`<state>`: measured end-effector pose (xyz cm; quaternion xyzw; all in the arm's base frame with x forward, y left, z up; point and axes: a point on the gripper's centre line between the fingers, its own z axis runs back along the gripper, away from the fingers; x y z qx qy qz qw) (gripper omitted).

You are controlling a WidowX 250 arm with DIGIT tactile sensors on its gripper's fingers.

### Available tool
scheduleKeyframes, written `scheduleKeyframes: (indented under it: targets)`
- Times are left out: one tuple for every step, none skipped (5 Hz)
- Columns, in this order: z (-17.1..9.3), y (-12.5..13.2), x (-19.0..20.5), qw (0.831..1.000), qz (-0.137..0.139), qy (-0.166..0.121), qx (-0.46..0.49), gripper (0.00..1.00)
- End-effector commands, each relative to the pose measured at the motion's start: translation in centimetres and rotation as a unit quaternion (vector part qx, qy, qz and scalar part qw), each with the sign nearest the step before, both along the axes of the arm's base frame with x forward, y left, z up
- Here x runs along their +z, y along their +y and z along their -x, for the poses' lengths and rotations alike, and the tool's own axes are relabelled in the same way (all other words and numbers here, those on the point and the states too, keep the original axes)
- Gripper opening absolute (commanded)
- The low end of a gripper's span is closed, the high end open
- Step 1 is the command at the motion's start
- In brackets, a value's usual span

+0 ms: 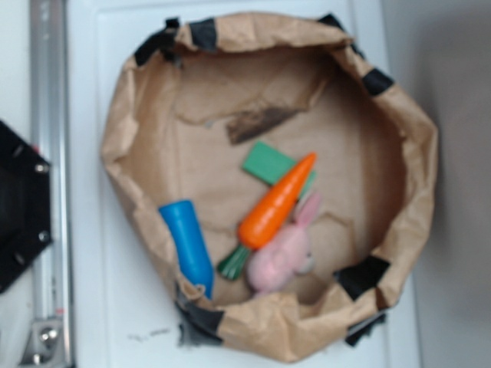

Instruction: Grab the wood chip.

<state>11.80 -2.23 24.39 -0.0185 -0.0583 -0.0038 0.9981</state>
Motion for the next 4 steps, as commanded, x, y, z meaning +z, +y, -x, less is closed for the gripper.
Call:
scheduleKeyframes:
  targets:
    - [0.0,0.0,0.0,1.000,0.000,0.000,0.000,1.00]
    - [-5.0,1.2,-4.0,0.998,-0.026,0.011,0.059,1.00]
    - [-9.0,2.2,-5.8,0.991,-0.038,-0.021,0.126,1.00]
    - [-11.9,3.8,-8.5,0.987,-0.038,-0.015,0.153,1.00]
